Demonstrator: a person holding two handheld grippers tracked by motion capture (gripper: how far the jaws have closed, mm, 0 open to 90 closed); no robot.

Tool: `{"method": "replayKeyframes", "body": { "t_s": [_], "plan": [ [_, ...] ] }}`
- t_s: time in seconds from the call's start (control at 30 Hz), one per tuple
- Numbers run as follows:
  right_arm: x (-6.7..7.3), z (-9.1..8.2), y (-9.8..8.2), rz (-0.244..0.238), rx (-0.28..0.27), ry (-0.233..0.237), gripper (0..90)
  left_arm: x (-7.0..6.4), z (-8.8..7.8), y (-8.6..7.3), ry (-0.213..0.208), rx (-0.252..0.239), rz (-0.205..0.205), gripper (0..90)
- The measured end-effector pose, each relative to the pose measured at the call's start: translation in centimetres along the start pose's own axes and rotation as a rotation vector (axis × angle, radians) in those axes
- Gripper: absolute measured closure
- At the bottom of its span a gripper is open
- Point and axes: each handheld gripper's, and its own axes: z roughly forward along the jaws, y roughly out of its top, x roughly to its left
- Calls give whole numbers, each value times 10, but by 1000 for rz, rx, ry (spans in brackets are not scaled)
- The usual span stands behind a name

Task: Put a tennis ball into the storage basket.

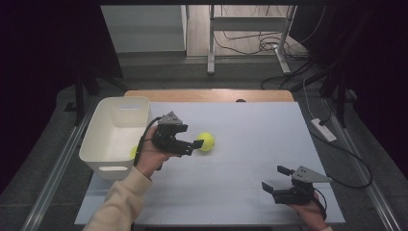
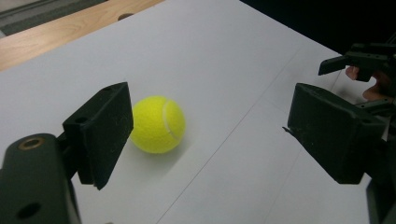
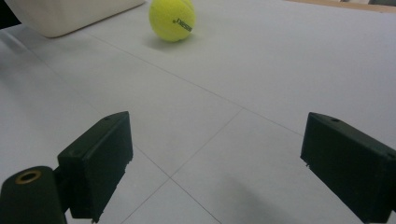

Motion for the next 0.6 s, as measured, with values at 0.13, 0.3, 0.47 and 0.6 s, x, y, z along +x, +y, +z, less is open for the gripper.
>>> {"method": "replayKeyframes", "body": {
  "t_s": [0.13,0.3,0.47,0.6],
  "plan": [
    [0,0,0,0,1,0,90,-1,3,-1,-3,4,2,156],
    [0,0,0,-1,1,0,90,-2,11,-3,-6,18,-2,156],
    [0,0,0,-2,2,1,91,-2,17,-4,-7,34,-1,156],
    [0,0,0,-3,3,1,91,-4,22,-4,-7,44,3,156]
  ]
}}
